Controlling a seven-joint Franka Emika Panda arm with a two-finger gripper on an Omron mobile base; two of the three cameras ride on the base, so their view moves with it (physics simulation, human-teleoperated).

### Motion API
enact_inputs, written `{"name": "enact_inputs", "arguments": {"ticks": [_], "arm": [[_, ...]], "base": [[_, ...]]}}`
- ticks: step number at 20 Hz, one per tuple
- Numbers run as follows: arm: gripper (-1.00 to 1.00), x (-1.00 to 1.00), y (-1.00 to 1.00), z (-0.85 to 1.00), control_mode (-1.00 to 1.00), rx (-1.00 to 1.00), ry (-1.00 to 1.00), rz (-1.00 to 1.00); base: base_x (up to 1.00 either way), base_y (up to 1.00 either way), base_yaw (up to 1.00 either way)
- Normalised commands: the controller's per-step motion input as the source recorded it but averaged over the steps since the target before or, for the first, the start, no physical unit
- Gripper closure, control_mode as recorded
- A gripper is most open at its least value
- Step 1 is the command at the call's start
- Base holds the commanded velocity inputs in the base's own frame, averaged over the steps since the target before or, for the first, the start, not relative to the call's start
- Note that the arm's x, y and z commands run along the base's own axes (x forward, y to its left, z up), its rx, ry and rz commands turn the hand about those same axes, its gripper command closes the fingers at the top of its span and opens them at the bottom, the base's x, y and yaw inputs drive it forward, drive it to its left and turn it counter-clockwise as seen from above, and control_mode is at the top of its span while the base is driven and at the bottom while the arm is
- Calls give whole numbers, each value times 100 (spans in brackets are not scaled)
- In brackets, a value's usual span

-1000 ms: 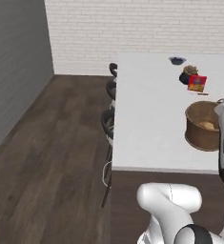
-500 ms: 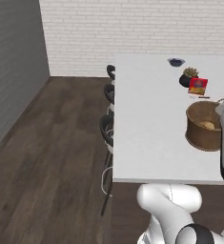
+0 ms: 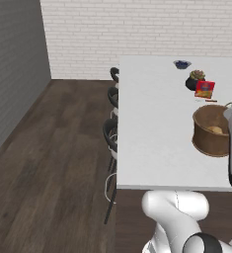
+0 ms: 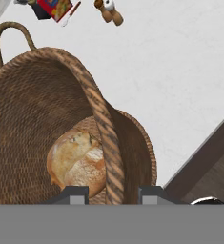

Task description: Open the cabinet, pick up the bread from the cabinet and place it in the basket. Then move the basket to the dining counter.

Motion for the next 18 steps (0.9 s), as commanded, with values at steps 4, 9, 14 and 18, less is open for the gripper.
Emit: {"name": "enact_inputs", "arguments": {"ticks": [4, 9, 14, 18], "arm": [[100, 85, 14, 0, -100, 0, 5, 0], [100, 100, 12, 0, -100, 0, 4, 0], [100, 99, 0, -5, -100, 0, 1, 0], [100, 100, 8, -7, -100, 0, 0, 0]], "base": [[0, 0, 0], [0, 0, 0], [0, 0, 0], [0, 0, 0]]}}
